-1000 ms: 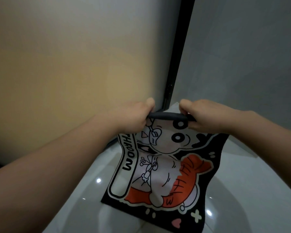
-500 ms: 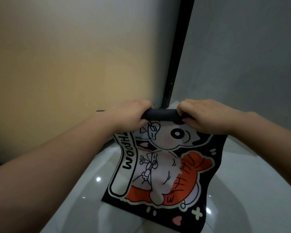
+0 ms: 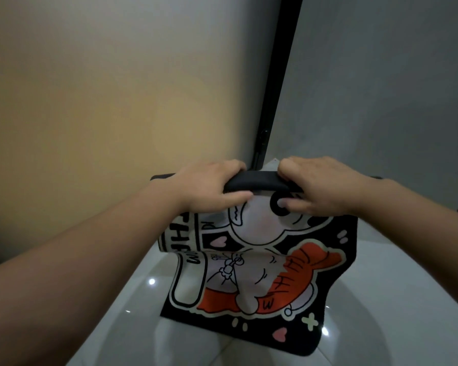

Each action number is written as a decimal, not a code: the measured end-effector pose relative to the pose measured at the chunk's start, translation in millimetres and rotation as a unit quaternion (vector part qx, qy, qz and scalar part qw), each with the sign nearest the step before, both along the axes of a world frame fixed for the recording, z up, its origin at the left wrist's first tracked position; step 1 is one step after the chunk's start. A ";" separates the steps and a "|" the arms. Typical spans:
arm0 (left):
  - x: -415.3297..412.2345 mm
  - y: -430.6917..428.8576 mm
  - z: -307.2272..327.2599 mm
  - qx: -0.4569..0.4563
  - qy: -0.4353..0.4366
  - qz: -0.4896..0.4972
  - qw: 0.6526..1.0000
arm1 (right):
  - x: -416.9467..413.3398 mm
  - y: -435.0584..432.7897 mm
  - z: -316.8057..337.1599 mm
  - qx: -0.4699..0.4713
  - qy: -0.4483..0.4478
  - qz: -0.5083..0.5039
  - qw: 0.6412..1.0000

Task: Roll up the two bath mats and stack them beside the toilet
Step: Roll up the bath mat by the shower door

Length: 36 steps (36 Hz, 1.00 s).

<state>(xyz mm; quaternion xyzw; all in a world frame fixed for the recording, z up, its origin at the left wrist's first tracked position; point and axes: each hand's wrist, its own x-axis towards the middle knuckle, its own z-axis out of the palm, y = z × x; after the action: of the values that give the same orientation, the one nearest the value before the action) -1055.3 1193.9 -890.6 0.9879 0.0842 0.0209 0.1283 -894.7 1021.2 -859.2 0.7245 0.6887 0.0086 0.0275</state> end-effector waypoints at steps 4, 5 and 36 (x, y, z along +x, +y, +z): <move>-0.7 1.0 1.2 -0.079 0.018 0.003 0.997 | 0.8 -0.8 -0.7 -0.004 0.054 -0.012 0.998; -0.3 1.5 1.2 -0.079 0.024 0.011 0.996 | 2.0 -0.2 -2.3 -0.003 0.058 -0.019 0.998; 5.3 -9.3 -12.8 0.102 -0.103 0.036 0.989 | 8.9 11.7 -5.7 -0.058 0.150 -0.127 0.979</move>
<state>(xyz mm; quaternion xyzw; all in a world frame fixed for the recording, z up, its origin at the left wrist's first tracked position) -1049.9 1184.6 -903.4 0.9847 0.1036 0.1360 0.0343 -885.8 1032.9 -864.9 0.7962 0.5867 -0.1439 -0.0331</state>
